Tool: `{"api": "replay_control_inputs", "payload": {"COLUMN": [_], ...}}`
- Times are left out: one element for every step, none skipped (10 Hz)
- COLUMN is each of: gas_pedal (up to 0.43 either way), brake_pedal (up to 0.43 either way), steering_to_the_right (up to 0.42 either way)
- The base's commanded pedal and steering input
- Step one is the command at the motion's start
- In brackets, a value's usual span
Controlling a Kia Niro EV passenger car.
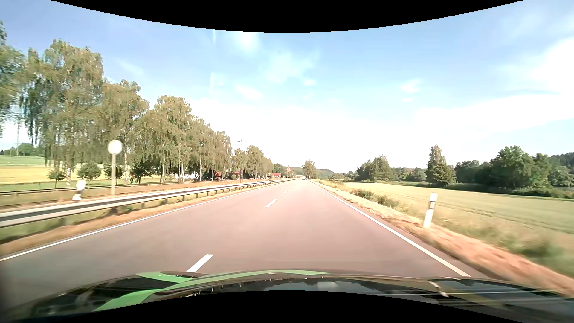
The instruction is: Follow the waypoints while adhering to traffic rules and regulations
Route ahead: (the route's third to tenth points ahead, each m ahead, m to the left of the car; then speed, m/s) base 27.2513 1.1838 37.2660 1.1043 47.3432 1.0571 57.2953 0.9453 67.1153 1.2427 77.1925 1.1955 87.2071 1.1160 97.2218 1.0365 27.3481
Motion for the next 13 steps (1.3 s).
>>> {"api": "replay_control_inputs", "payload": {"gas_pedal": [0.228,0.248,0.268,0.268,0.28,0.28,0.268,0.248,0.248,0.248,0.248,0.26,0.268], "brake_pedal": [0.0,0.0,0.0,0.0,0.0,0.0,0.0,0.0,0.0,0.0,0.0,0.0,0.0], "steering_to_the_right": [-0.002,-0.003,-0.003,-0.003,-0.003,-0.003,-0.003,-0.003,-0.002,-0.002,-0.001,-0.001,-0.001]}}
